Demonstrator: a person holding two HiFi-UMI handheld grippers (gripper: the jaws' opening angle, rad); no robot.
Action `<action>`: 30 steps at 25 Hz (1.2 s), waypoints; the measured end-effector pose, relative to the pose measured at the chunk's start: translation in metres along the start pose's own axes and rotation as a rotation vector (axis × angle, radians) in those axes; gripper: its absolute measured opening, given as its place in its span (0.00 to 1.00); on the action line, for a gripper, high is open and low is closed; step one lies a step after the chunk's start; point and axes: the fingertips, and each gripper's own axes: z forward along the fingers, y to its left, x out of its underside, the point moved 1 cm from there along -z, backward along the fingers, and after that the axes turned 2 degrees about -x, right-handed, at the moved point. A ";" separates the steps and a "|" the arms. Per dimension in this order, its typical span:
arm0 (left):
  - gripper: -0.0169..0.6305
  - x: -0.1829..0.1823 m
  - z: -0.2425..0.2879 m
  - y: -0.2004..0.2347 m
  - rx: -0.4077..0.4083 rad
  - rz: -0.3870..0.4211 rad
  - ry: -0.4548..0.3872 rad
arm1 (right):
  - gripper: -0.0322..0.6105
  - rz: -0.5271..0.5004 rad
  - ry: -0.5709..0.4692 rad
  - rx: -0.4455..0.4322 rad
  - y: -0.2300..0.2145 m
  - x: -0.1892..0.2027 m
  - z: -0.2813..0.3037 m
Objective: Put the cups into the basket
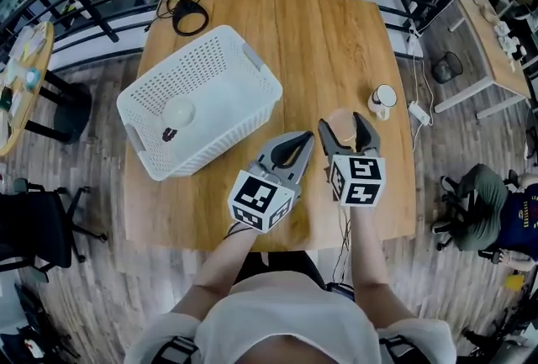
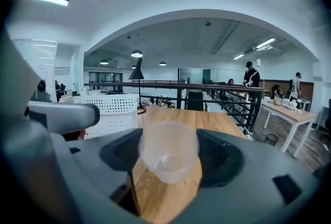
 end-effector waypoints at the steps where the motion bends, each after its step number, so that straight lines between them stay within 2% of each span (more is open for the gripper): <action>1: 0.04 -0.002 -0.005 0.002 -0.004 0.003 -0.004 | 0.57 0.001 0.000 -0.002 0.005 0.000 -0.001; 10: 0.04 -0.020 -0.032 0.020 -0.047 0.020 -0.047 | 0.56 -0.036 -0.021 -0.025 0.038 -0.018 0.000; 14: 0.04 -0.034 -0.039 0.029 -0.056 0.041 -0.067 | 0.57 -0.049 -0.048 -0.031 0.047 -0.037 0.002; 18: 0.04 -0.047 -0.057 0.047 -0.102 0.064 -0.089 | 0.57 -0.085 -0.087 -0.070 0.068 -0.060 0.005; 22: 0.04 -0.060 -0.086 0.073 -0.184 0.075 -0.117 | 0.57 -0.116 -0.119 -0.156 0.105 -0.083 0.014; 30: 0.04 -0.074 -0.161 0.126 -0.375 0.073 -0.162 | 0.57 -0.193 -0.148 -0.397 0.206 -0.120 0.043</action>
